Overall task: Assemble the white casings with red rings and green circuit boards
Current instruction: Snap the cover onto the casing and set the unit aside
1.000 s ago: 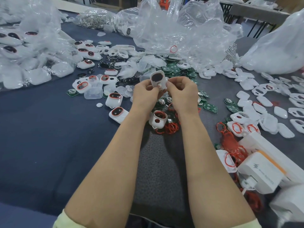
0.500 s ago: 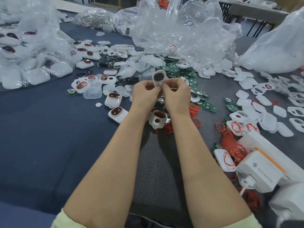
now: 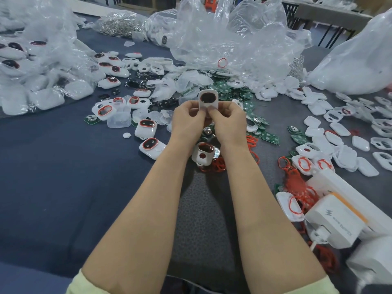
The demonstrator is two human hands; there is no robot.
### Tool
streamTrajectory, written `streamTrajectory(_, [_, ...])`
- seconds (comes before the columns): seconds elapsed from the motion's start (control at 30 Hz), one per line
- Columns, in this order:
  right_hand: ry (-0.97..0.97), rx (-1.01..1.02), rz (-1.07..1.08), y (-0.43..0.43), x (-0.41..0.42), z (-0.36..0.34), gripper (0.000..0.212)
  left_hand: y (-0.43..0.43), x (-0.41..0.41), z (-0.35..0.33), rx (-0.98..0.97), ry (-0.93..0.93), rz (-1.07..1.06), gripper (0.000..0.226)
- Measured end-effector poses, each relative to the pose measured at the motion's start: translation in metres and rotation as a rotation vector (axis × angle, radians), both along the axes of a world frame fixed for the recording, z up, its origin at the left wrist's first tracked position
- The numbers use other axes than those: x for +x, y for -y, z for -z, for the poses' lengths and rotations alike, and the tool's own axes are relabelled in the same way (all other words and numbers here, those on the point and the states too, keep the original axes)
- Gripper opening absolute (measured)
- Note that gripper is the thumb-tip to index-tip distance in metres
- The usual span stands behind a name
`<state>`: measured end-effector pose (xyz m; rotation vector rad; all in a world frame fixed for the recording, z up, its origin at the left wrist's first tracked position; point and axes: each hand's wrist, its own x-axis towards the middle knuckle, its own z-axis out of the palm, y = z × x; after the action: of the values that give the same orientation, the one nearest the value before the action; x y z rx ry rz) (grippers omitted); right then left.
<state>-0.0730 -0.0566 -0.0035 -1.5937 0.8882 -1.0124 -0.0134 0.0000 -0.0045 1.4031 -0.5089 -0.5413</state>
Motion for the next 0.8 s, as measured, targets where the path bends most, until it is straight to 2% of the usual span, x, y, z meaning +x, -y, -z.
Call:
streamTrajectory(0.3, [0.032, 0.1, -0.062, 0.0009, 0.0007, -0.0003, 0.014, 0.0011, 0.0018, 0.0019, 0.032, 0.017, -0.007, 0.022])
streamTrajectory(0.6, [0.085, 0.234, -0.108, 0.0011, 0.0006, -0.0035, 0.006, -0.001, -0.0002, -0.0029, -0.042, -0.184, 0.066, 0.026])
streamTrajectory(0.8, [0.101, 0.239, -0.122, 0.0, -0.001, -0.0061, 0.009, -0.0034, -0.0004, -0.0059, -0.05, -0.21, 0.108, 0.03])
